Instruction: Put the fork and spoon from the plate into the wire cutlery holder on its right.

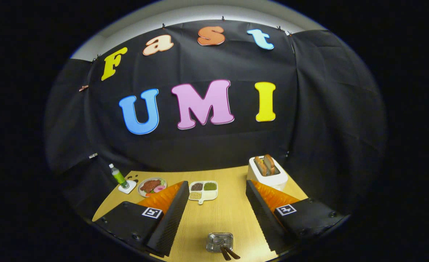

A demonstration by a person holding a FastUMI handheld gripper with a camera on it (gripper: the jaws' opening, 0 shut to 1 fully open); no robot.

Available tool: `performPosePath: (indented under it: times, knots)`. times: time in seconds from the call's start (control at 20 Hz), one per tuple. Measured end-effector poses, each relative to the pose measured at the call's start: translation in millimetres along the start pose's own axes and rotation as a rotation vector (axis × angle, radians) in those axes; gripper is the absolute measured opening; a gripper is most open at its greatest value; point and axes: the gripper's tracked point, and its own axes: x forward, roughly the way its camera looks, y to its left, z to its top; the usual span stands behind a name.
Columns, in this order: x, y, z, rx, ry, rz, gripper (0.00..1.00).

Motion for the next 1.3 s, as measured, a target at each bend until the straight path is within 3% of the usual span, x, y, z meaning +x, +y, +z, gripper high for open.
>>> performPosePath:
  times: [0.2, 0.35, 1.3]
  knots:
    - [-23, -11, 51, -0.018, -0.146, -0.047, 0.99]
    - [-35, -9, 63, -0.017, -0.186, -0.032, 0.99]
    - [-13, 3, 61, -0.034, -0.185, 0.057, 0.99]
